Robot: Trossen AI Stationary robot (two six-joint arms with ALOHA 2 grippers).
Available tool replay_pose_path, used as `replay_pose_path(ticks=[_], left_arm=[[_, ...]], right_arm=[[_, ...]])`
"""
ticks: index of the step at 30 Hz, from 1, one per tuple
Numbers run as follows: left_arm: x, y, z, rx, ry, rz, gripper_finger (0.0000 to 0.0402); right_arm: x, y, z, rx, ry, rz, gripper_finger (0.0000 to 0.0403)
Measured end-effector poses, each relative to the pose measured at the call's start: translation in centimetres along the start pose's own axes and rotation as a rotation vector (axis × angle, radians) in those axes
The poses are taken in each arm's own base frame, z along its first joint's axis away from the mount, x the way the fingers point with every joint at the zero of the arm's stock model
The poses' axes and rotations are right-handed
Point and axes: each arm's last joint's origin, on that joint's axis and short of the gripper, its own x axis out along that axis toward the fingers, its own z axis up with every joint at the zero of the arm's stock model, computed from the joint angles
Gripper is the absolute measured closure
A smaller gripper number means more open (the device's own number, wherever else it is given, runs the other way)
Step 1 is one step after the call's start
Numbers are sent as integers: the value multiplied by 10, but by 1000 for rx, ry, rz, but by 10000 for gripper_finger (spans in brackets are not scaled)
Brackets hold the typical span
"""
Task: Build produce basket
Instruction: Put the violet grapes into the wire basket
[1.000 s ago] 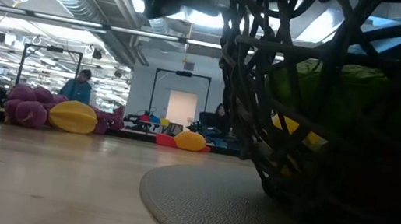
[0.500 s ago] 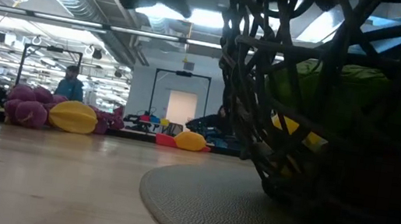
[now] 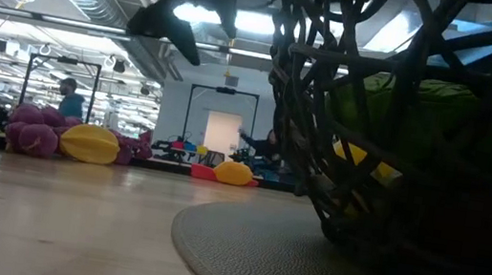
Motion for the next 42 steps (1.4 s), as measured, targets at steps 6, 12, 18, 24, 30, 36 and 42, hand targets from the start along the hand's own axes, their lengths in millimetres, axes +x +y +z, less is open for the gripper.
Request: replay_pose_path(ticks=[6,12,18,24,30,36,42], left_arm=[[-4,20,23,40,-31,49,127],[-6,33,38,21,-57,86,127],[-8,48,31,-71,24,225,127],[-34,53,0,-297,78,424,127],[-59,35,-34,-470,100,380,127],[-69,29,-75,-613,116,520,127],[-62,36,-113,-776,78,608,127]], right_arm=[[1,-15,1,-10,-6,-93,226],[1,-30,4,43,-17,-128,226],[-1,-51,5,89,-9,-174,226],[-2,-63,3,28,29,-200,226],[-3,-67,2,-14,47,-212,226],[-2,-67,1,-52,52,-209,226],[-2,-67,1,-54,52,-209,226]])
